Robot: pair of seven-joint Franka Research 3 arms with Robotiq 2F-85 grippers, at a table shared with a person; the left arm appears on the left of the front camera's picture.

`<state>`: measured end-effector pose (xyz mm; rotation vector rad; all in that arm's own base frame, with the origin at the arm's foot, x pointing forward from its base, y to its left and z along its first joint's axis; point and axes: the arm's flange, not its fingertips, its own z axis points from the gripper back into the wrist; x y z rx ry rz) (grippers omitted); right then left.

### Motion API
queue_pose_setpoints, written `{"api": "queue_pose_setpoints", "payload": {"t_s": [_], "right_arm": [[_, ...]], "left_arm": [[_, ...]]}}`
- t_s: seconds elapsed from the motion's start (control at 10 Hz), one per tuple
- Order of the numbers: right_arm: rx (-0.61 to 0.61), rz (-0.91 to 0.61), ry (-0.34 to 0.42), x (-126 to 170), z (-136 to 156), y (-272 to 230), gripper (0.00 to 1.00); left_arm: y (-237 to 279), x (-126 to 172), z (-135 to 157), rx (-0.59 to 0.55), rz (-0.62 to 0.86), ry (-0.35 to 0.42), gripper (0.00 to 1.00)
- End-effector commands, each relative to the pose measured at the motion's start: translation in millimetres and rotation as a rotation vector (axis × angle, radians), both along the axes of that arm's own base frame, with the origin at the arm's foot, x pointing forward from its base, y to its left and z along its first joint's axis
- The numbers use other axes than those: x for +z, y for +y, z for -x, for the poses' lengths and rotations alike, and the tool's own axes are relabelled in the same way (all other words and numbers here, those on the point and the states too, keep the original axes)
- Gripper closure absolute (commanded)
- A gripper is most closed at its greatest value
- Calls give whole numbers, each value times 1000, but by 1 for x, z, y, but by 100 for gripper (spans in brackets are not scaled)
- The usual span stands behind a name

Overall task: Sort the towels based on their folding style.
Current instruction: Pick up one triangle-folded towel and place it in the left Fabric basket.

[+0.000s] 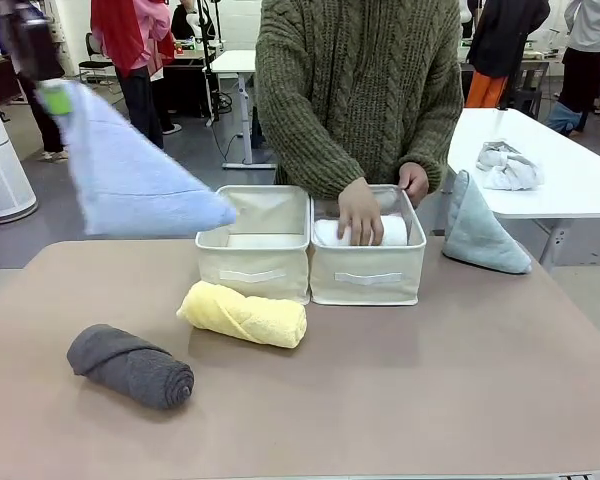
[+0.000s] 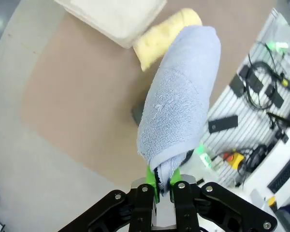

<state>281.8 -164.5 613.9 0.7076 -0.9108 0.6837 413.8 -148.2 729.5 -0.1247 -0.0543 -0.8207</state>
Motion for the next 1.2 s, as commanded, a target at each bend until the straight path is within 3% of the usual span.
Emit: {"api": "queue_pose_setpoints", "payload": {"t_s": [0.0, 0.5, 0.8, 1.1], "right_arm": [[11, -20, -20, 0, -1, 0, 0], [11, -20, -20, 0, -1, 0, 0], [11, -20, -20, 0, -1, 0, 0], [11, -20, -20, 0, -1, 0, 0]], "left_arm": [[-40, 16, -31, 38, -19, -52, 88], [-96, -51, -98, -62, -14, -118, 88], [-110, -100, -113, -144, -41, -231, 88], [-122, -147, -109, -172, -135, -321, 88]]}}
